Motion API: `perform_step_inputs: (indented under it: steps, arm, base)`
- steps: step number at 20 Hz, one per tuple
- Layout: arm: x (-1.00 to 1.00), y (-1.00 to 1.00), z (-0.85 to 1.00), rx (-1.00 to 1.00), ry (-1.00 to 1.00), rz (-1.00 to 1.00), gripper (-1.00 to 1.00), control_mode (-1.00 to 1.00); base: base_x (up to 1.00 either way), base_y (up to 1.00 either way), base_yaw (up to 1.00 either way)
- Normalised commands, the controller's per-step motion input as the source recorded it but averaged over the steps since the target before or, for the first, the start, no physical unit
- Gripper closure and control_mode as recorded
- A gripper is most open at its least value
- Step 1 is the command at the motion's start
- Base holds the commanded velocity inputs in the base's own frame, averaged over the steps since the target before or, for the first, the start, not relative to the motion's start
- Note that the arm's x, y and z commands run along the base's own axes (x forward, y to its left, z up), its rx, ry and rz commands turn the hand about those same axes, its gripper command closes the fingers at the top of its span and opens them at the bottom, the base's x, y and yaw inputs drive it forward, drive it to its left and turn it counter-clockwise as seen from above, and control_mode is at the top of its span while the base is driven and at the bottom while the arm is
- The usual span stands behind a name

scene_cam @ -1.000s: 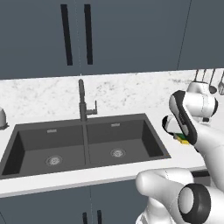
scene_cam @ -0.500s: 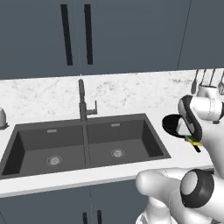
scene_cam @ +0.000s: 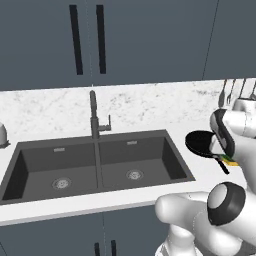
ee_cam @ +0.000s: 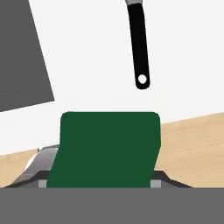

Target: Pick the pan and sponge and place them into the sink. Then turn on the water.

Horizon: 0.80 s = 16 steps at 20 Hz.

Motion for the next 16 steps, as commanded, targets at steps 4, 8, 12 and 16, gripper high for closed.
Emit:
perform_step_inputs:
  steps: [4,8,12,16]
  arm:
    - [0.38,-0.21,-0.06,-0.02,0.0,0.0,1.0,-1.0]
    - [0.76,-0.11,-0.05,-0.03,0.0,0.0,1.0,-1.0]
    - [0.78,0.0,-0.07,-0.02,0.0,-0.01,1.0,-1.0]
    - [0.23,0.0,-0.19,-0.02,-0.02,0.0,1.0,-1.0]
  base:
    - [0.0,0.0,0.0]
    - [0.0,0.0,0.0]
    - [0.0,0.0,0.0]
    - [0.0,0.0,0.0]
